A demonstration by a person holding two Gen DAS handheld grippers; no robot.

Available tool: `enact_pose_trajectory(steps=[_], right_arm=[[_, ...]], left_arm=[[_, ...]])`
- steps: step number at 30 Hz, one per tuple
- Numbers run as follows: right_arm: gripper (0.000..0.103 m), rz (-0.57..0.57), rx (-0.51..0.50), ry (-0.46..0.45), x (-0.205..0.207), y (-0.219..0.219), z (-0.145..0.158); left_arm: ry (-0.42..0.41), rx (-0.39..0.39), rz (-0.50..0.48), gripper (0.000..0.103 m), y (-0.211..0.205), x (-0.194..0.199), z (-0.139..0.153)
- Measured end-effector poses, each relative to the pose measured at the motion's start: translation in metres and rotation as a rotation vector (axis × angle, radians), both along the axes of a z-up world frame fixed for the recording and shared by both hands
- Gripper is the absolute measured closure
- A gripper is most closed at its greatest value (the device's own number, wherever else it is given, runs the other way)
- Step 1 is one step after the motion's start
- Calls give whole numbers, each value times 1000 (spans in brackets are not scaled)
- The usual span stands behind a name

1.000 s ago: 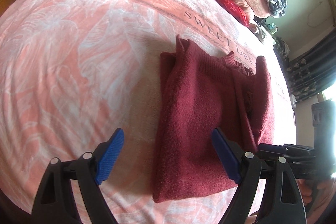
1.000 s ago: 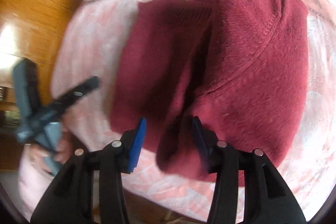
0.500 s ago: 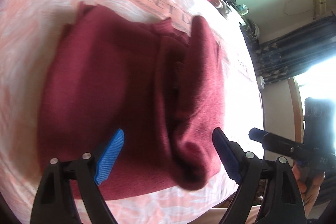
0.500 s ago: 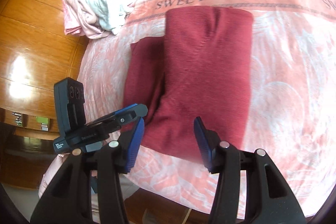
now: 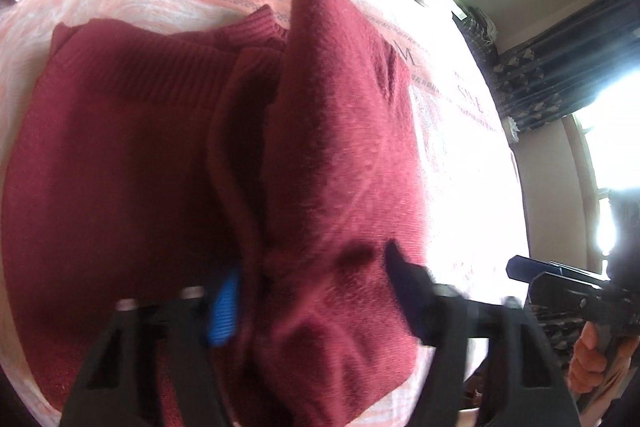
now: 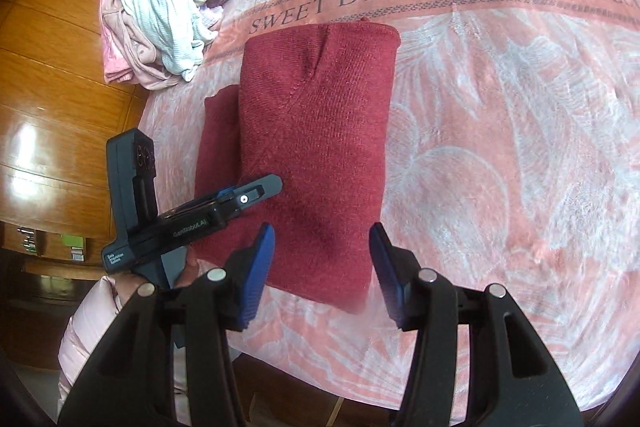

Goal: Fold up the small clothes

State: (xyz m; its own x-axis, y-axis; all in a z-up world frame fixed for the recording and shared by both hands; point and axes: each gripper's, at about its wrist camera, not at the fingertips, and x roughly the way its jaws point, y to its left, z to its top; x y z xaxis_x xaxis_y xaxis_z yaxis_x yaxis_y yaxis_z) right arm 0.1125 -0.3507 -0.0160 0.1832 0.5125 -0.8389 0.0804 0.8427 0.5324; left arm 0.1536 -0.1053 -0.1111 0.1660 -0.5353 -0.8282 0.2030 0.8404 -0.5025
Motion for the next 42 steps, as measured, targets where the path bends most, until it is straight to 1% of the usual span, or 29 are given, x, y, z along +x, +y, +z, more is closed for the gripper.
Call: enact_pose_trajectory(steps=[1, 2, 4, 9, 12, 17, 19, 21, 23, 24, 27, 30, 32, 35, 36, 37, 38, 39, 40, 41, 42], right_arm=[[53, -6, 0, 5, 0, -1, -2], [53, -13, -1, 9, 0, -3, -3], [53, -19, -3, 17, 0, -4, -6], [52, -33, -18, 33, 0, -1, -9], [51, -38, -31, 47, 3, 1, -15], [51, -35, -51, 68, 7, 8, -22], [51, -31, -55, 72, 8, 11, -24], [51, -25, -58, 76, 10, 16, -26], [51, -16, -65, 84, 12, 21, -28], [51, -10, -67, 88, 13, 24, -30], [51, 11, -70, 99, 15, 38, -34], [51, 41, -75, 102, 15, 53, -34], [51, 71, -77, 96, 15, 64, -34], [50, 107, -77, 94, 14, 81, -35], [49, 118, -77, 98, 13, 86, -36], [48, 131, -77, 101, 12, 91, -38], [47, 146, -79, 103, 11, 97, -40], [46, 159, -83, 104, 9, 101, -41], [44, 171, -88, 105, 7, 105, -43], [43, 177, -90, 108, 6, 107, -45], [42, 177, -80, 114, 4, 108, -47]], left_arm=[[-14, -10, -1, 74, -1, 1, 2], [-26, -26, 2, 76, 0, 1, 4], [-60, -28, 11, 80, 0, 2, 11], [-118, -74, 12, 82, 11, -3, 35], [-154, -92, 9, 82, 25, -6, 51], [-207, -109, 53, 82, 63, -6, 72], [-205, -126, 85, 82, 89, -5, 76], [-201, -128, 114, 82, 114, -4, 75], [-189, -116, 140, 82, 138, -3, 68], [-174, -108, 147, 82, 149, -4, 62], [-107, -75, 184, 82, 178, 1, 31], [-62, -44, 191, 81, 191, -2, 3], [-55, -15, 162, 80, 189, -5, -6], [-52, 12, 121, 76, 184, -12, -10], [-43, 7, 114, 71, 186, -13, -8], [-38, 6, 116, 60, 188, -15, -4], [-31, -2, 119, 55, 192, -18, 0], [-22, -26, 115, 42, 197, -21, 3], [-14, -57, 109, 36, 201, -25, 6], [-10, -69, 107, 35, 204, -29, 8], [-5, -63, 102, 35, 207, -34, 8]])
